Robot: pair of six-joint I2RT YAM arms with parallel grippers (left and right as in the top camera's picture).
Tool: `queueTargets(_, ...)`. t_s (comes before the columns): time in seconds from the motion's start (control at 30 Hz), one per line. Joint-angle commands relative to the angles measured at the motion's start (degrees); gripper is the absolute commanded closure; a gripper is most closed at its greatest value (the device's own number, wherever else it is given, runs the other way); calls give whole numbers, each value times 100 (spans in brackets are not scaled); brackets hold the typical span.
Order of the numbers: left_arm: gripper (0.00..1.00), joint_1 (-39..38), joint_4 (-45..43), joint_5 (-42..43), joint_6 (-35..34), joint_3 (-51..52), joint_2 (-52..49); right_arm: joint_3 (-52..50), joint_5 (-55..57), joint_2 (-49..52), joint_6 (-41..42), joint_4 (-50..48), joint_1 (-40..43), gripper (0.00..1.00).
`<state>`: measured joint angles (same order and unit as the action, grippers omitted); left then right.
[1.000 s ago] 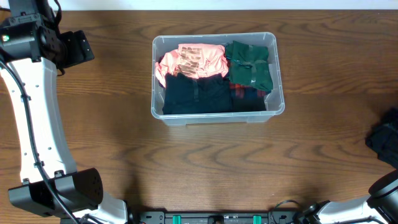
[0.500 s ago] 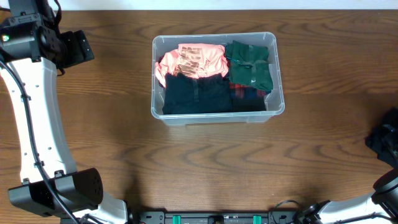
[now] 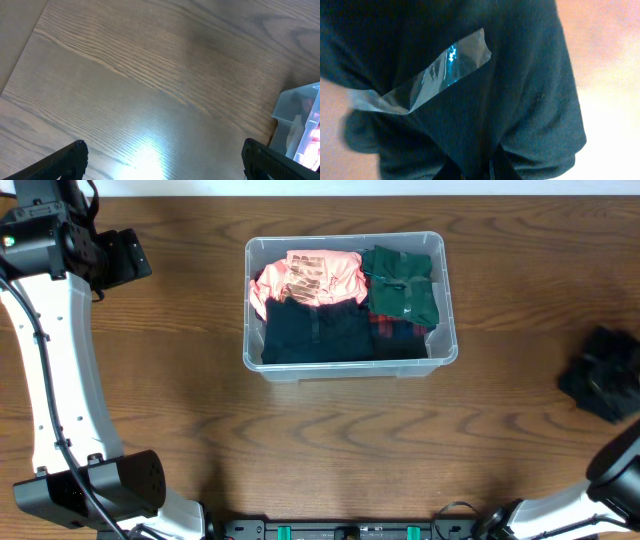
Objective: Pack container
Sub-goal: 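Carry the dark garment into the bin's front-right area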
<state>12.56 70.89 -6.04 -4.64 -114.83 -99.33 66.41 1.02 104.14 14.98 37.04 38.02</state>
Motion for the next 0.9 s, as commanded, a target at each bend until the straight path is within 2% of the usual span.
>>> queueTargets(0.0, 2, 17, 20, -66, -31, 35, -66, 664, -946, -396, 85, 243, -535, 99)
queueTargets(0.2, 2, 17, 20, -66, -31, 35, -66, 1757, -1484, -1021, -415, 813, -1449, 99)
queueTargets(0.37, 2, 17, 20, -66, -31, 35, -66, 2275, -1510, -1506, -1558, 1040, -2391, 99)
queueTargets(0.67, 2, 17, 20, -66, -31, 35, -68, 2293, -1779, -1923, -5421, 1412, -4612, 99)
queueTargets(0.8, 2, 17, 20, -66, -31, 35, -66, 2273, -1775, -1856, -7036, 1906, -5191, 99)
queueTargets(0.87, 2, 17, 20, -66, -31, 35, -66, 2271, -1777, -1777, -7578, 2129, -5353, 99)
